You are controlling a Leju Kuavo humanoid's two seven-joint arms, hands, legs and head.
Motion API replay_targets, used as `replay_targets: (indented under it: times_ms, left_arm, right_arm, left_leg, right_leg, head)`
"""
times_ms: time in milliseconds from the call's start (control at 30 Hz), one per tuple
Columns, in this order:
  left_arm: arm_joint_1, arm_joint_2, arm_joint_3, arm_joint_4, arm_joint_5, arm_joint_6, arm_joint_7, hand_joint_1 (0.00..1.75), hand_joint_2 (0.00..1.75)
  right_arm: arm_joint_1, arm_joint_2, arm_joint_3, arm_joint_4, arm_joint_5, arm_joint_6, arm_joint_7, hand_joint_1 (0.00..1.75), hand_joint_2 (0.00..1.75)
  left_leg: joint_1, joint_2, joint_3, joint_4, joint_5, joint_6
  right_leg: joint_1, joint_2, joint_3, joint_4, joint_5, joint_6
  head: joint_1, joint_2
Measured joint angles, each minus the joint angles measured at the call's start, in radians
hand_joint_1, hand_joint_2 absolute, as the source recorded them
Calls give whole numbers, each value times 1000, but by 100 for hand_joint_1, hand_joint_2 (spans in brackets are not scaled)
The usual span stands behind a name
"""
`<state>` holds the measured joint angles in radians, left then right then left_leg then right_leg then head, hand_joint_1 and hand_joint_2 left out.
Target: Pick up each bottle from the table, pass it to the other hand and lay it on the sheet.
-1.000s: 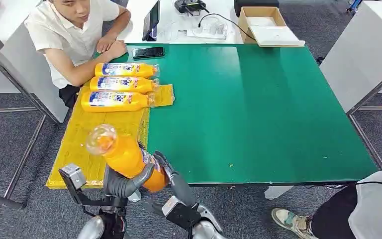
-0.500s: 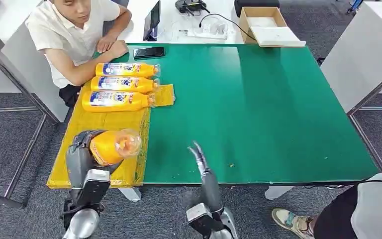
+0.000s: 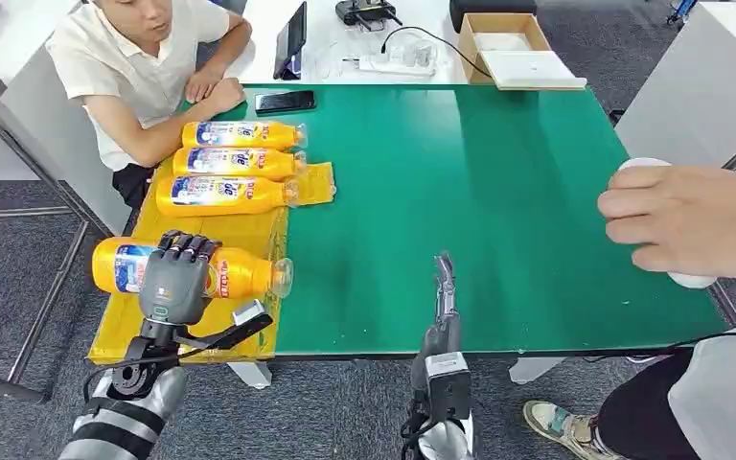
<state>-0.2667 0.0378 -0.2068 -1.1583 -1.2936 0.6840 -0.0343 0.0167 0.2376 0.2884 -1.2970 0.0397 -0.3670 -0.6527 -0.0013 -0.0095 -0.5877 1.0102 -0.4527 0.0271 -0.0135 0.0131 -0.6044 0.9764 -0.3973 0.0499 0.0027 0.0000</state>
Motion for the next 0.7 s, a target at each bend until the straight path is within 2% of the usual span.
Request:
replay_targets:
  times_ms: [100,167,300,567,600,667,700]
  left_arm:
    - [-20,3,0,58,7,-5,5,175,175]
    - [-39,4,0,97,11,-62,21,175,175]
    - [-114,-3,-1,288,-1,-73,52,175,175]
    - [-269,-27,35,557,171,-193,5,175,175]
    - [-284,-31,47,574,216,-227,-17,169,175]
    - [-303,-35,73,596,296,-296,-68,21,175]
    - [-309,-37,82,602,318,-312,-83,5,175]
  right_arm:
    - [-1,7,-3,8,-3,4,0,0,0]
    - [-3,11,-5,17,-16,26,20,0,0]
    - [-18,28,12,80,-40,65,36,0,0]
    - [-52,27,35,224,-98,71,39,0,0]
    - [-56,27,34,238,-105,71,39,0,0]
    - [-60,28,34,262,-112,76,39,0,0]
    - [-61,29,34,272,-114,80,39,0,0]
  left_leg:
    - [0,0,0,0,0,0]
    - [0,-1,-1,0,0,0]
    - [0,0,-1,0,0,0]
    - [0,-5,2,0,1,0]
    - [0,-5,3,0,1,0]
    - [0,-6,6,0,1,-1]
    - [0,-5,7,0,1,-1]
  right_leg:
    - [0,0,0,0,0,0]
    - [0,0,0,0,0,0]
    - [0,0,-1,0,0,0]
    - [0,-2,4,0,0,0]
    - [0,-3,5,0,0,0]
    - [0,-2,8,0,0,0]
    - [0,-2,8,0,0,0]
  head:
    - [0,0]
    - [0,0]
    - [-1,0]
    - [0,0]
    - [0,0]
    - [0,0]
    - [-1,0]
